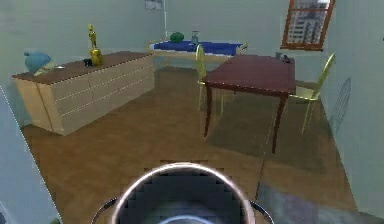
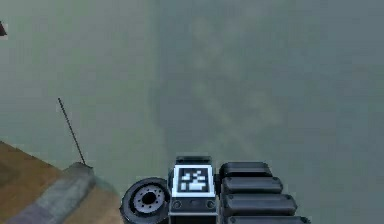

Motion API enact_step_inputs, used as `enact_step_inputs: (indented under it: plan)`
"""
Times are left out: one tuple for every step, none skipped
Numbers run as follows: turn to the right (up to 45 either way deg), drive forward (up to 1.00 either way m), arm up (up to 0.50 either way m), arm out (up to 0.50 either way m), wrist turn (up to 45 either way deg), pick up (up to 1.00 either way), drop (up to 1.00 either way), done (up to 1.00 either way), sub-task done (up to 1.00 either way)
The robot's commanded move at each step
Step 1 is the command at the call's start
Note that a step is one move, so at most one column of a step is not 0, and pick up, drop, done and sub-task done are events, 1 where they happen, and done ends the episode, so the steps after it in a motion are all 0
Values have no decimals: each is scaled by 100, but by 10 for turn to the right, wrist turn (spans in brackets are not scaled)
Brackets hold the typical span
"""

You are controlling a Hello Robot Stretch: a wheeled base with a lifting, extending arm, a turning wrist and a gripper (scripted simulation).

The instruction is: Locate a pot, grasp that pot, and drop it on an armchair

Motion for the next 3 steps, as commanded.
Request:
enact_step_inputs:
  plan:
    - [240, 0, 0, 0, 0, 0, 0, 0, 0]
    - [0, 60, 0, 0, 0, 0, 0, 0, 0]
    - [-450, 0, 0, 0, 0, 0, 0, 0, 0]
